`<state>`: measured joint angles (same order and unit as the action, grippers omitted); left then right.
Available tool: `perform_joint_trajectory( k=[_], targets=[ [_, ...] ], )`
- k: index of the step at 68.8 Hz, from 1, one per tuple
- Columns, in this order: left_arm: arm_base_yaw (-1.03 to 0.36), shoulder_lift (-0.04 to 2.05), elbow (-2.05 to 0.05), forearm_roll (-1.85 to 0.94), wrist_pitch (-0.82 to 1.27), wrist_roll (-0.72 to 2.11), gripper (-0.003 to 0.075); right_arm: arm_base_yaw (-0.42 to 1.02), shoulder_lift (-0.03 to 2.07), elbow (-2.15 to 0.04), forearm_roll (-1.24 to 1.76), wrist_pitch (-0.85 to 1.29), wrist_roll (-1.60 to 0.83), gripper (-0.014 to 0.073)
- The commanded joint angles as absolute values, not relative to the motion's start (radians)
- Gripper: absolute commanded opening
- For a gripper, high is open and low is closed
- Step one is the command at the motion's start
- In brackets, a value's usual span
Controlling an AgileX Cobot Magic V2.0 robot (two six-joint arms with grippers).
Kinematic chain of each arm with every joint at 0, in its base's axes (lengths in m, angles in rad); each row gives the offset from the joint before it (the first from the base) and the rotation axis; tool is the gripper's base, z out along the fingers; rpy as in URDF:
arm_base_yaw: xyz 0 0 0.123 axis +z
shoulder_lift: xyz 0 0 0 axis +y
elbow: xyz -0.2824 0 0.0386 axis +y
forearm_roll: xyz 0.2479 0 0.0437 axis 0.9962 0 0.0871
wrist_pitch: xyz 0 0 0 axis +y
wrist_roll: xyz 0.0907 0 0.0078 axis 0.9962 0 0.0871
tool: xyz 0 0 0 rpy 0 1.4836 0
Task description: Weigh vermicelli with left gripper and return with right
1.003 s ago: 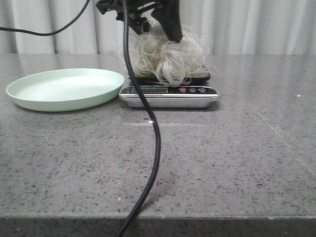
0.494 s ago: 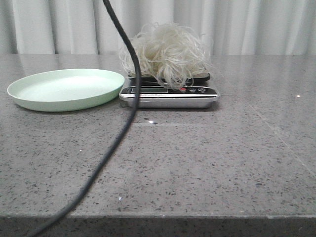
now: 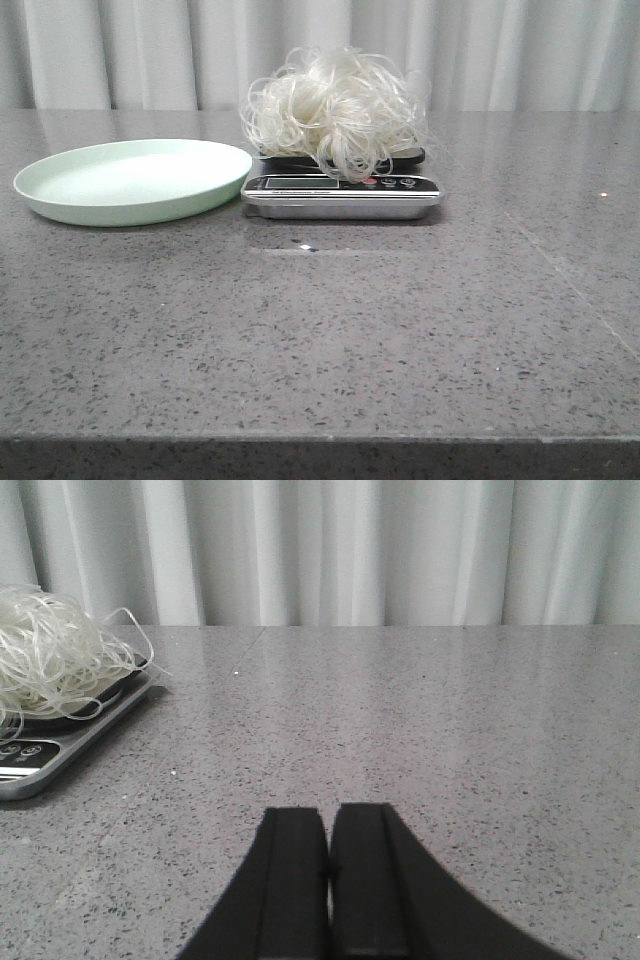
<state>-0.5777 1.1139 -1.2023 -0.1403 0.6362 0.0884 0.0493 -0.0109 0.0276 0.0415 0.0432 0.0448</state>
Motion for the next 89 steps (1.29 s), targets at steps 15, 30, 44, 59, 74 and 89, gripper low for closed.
perform_joint_trajectory(
  k=[15, 30, 44, 59, 74, 89],
  targets=[
    [-0.579, 0.655, -0.761, -0.140, 0.355, 0.092, 0.0606, 0.043, -0.026, 0.020, 0.036, -0.040, 0.037, 0.0179],
    [-0.579, 0.484, -0.567, -0.140, 0.370, 0.108, 0.0300, 0.043, -0.026, 0.020, 0.036, -0.040, 0.037, 0.0179],
    [-0.579, 0.385, -0.480, -0.138, 0.346, 0.108, 0.0135, 0.043, -0.026, 0.020, 0.036, -0.040, 0.037, 0.0179],
    [-0.579, 0.261, -0.451, -0.138, 0.338, 0.108, 0.0134, 0.043, -0.027, 0.020, 0.036, -0.041, 0.037, 0.0179],
    [-0.579, 0.154, -0.426, -0.115, 0.308, 0.108, 0.0134, 0.043, -0.027, 0.007, 0.050, -0.202, 0.037, 0.0179],
    [-0.579, 0.140, -0.426, -0.111, 0.306, 0.108, 0.0134, 0.044, 0.071, -0.199, 0.054, -0.047, 0.037, 0.0179]
  ],
)
